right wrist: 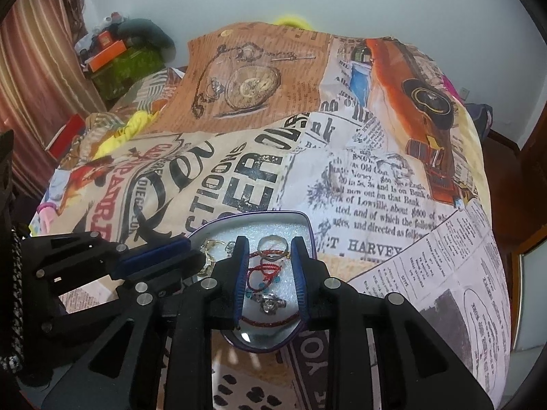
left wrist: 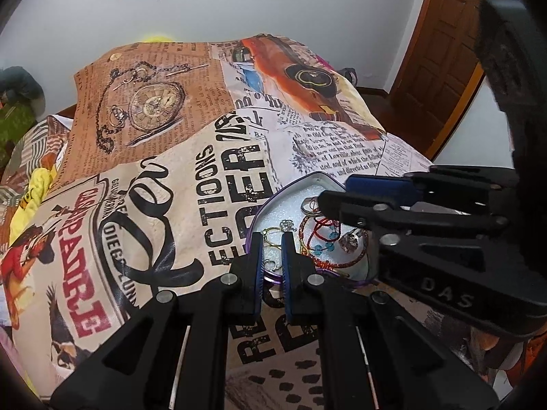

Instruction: Organize jewelry

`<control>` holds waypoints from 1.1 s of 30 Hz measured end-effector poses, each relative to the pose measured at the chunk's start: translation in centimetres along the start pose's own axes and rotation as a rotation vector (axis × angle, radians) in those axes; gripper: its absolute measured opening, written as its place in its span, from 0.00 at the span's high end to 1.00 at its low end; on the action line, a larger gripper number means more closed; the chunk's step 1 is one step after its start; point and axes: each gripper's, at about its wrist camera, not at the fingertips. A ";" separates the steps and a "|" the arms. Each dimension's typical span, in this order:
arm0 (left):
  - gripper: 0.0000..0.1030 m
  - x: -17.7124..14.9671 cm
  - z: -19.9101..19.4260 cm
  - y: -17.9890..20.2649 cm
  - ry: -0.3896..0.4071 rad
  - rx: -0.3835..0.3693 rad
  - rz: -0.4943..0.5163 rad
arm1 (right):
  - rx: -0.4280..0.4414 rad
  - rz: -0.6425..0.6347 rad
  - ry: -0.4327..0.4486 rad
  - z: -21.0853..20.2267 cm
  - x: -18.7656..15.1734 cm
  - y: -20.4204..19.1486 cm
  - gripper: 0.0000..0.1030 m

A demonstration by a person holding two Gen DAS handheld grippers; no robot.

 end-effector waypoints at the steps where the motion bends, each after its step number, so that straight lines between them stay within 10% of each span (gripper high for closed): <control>1: 0.92 0.0 -0.2 0.0 0.001 0.002 -0.004 | -0.002 0.000 0.004 -0.3 0.0 0.0 0.77; 14: 0.80 0.8 -8.8 1.8 0.144 0.015 -0.003 | -0.024 0.006 0.163 -8.6 -0.1 -1.1 0.77; 23: 0.73 0.5 -22.2 4.8 0.428 0.036 0.039 | -0.040 -0.006 0.434 -20.4 -2.1 -3.0 0.76; 33: 0.41 -5.1 -33.7 8.8 0.759 0.095 0.095 | -0.110 0.014 0.812 -31.8 -7.8 -6.1 0.40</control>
Point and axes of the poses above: each gripper's, at about its wrist camera, not at the fingertips, and z roughly the way its jaws point, y to its right, x to its top, and after that the axes turned 4 degrees about -x, right-handed
